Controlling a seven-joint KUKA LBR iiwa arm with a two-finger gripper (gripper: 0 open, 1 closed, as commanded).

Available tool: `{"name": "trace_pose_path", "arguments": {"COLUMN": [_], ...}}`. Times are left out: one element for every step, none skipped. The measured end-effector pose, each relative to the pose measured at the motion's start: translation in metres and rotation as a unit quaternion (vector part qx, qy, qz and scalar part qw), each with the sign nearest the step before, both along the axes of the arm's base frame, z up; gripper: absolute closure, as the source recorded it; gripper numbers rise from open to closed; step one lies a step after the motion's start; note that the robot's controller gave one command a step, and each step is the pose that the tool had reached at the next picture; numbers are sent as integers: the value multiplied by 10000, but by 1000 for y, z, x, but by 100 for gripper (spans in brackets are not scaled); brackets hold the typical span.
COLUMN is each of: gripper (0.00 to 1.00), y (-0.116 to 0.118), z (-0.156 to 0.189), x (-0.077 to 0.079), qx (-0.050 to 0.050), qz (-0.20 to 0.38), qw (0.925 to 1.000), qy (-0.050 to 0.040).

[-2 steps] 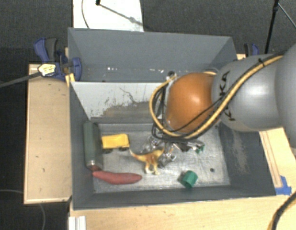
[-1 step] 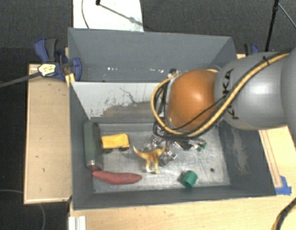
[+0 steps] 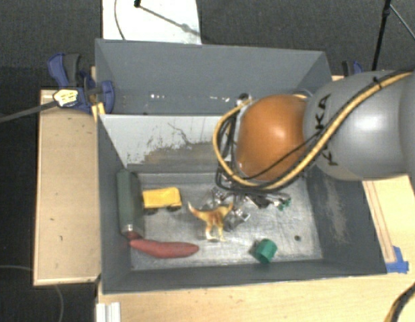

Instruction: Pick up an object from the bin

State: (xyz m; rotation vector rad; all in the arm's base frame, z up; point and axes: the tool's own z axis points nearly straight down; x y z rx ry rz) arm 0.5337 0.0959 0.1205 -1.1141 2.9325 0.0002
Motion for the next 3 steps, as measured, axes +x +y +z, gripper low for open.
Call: {"name": "trace_pose_path", "arguments": {"gripper": [100, 100, 100], "y": [0, 0, 0], "z": [2, -1, 0], "x": [1, 1, 1], "qx": [1, 0, 0], "qz": [-4, -5, -9], "qw": [10000, 10000, 10000], "qy": [-8, 5, 12]}}
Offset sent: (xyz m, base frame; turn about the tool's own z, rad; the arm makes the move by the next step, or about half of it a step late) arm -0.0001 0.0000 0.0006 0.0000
